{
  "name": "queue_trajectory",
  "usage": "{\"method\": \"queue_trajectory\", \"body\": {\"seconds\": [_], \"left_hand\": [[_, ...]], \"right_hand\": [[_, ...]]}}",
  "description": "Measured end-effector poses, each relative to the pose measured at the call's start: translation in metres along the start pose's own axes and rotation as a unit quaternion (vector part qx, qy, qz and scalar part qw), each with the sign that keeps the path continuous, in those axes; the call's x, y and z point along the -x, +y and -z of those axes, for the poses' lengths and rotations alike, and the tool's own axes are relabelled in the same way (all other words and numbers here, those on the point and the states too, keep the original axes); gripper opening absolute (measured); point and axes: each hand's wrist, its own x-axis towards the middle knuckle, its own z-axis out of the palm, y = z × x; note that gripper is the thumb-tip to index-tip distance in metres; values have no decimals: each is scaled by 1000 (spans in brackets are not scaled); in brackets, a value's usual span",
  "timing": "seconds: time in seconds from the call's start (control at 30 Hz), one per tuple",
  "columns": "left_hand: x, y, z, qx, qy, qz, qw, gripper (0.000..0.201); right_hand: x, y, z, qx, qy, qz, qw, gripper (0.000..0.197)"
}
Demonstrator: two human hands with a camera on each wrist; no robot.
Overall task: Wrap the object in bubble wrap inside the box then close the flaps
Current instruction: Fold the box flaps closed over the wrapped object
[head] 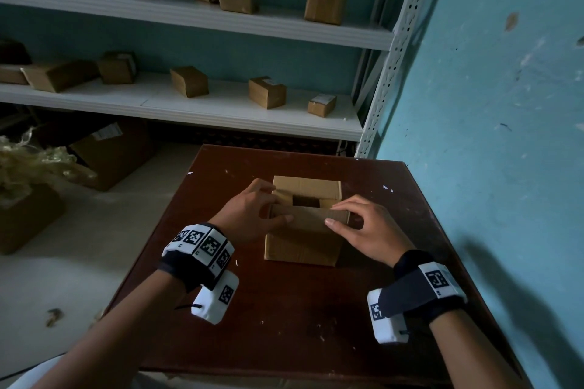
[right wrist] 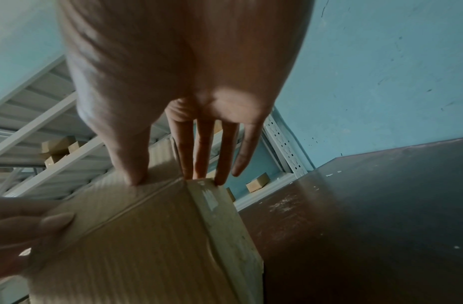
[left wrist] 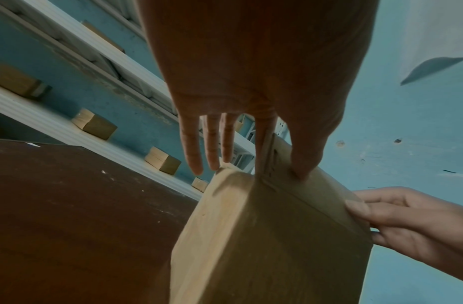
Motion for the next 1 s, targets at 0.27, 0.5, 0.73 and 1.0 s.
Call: {"method": "queue_trajectory", "body": {"seconds": [0.27, 0.5, 0.73, 1.0], "left_hand": [[-4, 0, -1, -3, 5, 5, 1000, 44], [-8, 2, -1, 13, 12, 18, 1000, 39], [-10, 2, -3, 28, 20, 17, 999, 33], [-17, -2, -4, 78, 21, 66, 995, 66]], "right_hand": [[-3, -5, -3, 11, 24, -22, 999, 33], [-6, -7, -9, 15, 53, -41, 998, 29], [-8, -5, -13, 15, 54, -50, 997, 36], [-9, 0, -16, -30, 72, -43, 996, 29]]}}
